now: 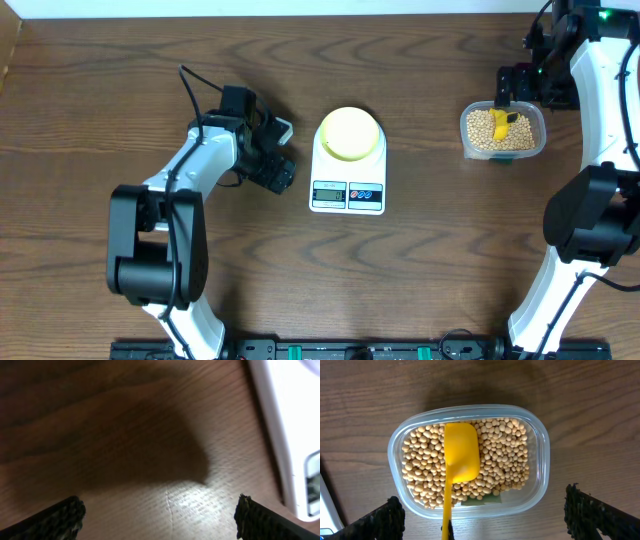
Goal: Scoop item into bowl and weigh 50g on scale
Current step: 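Pull the left gripper back to the left of the scale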
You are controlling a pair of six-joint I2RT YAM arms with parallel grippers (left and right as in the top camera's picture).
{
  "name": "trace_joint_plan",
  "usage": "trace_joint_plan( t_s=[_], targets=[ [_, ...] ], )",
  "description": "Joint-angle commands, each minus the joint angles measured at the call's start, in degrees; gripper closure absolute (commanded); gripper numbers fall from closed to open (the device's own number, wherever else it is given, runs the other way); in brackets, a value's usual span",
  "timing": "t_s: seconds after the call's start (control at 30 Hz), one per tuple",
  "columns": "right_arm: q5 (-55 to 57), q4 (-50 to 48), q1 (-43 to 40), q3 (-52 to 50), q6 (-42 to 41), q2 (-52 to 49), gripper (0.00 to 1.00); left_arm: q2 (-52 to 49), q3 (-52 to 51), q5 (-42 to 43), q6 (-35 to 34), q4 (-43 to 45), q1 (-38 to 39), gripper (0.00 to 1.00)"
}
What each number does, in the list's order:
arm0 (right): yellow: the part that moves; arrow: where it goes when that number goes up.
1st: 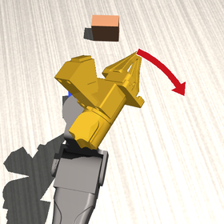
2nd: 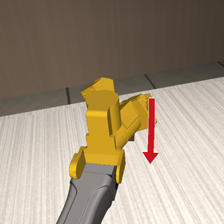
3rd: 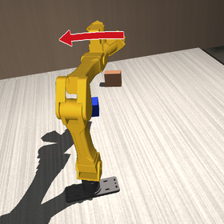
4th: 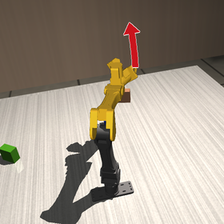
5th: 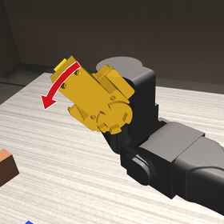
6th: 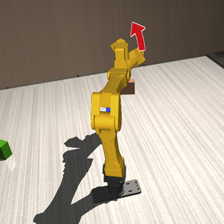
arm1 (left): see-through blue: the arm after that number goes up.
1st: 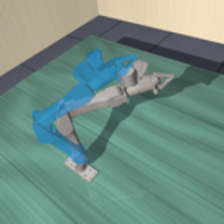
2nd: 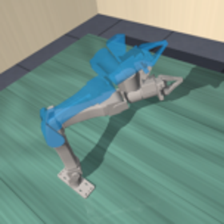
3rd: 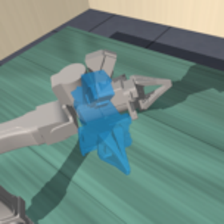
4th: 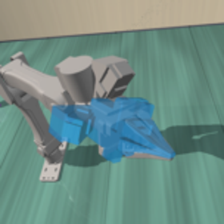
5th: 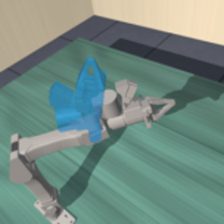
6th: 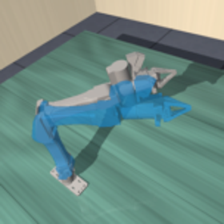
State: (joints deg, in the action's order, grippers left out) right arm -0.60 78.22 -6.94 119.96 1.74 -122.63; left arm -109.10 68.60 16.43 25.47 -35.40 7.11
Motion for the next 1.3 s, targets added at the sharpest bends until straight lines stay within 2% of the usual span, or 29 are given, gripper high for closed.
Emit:
trace_joint_plan(
  t_s=[0.0, 0.2, 0.37, 0.53, 0.77, 1.03, 1.27],
  targets=[
    [0.3, 0.0, 0.3, 1.0, 0.1, -0.4, 0.01, -1.4, -0.5, 0.7, -0.3, 0.5, -0.4, 0.02],
    [0.3, 0.0, 0.3, 1.0, 0.1, -0.4, 0.01, -1.6, -0.5, 0.7, -0.4, 0.3, -0.4, 0.02],
    [0.3, 0.0, 0.3, 1.0, 0.1, -0.4, 0.01, 0.8, 0.6, 0.7, -3.6, -2.2, -0.4, 0.02],
    [0.3, 0.0, 0.3, 1.0, 0.1, -0.4, 0.01, 9.3, 2.8, 0.1, -3.5, -3.6, -0.4, 0.02],
    [0.3, 0.0, 0.3, 1.0, 0.1, -0.4, 0.01, 22.6, 2.8, -11.6, -3.5, -5.6, -0.4, 0.02],
    [0.3, 0.0, 0.3, 1.0, 0.1, -0.4, 0.01, 28.2, 2.8, -10.3, -3.5, -9.2, -0.4, 0.03],
    [0.3, 0.0, 0.3, 1.0, 0.1, -0.4, 0.01, 28.8, 3.0, 2.9, 10.8, -12.0, -1.7, 0.03]
  ],
)
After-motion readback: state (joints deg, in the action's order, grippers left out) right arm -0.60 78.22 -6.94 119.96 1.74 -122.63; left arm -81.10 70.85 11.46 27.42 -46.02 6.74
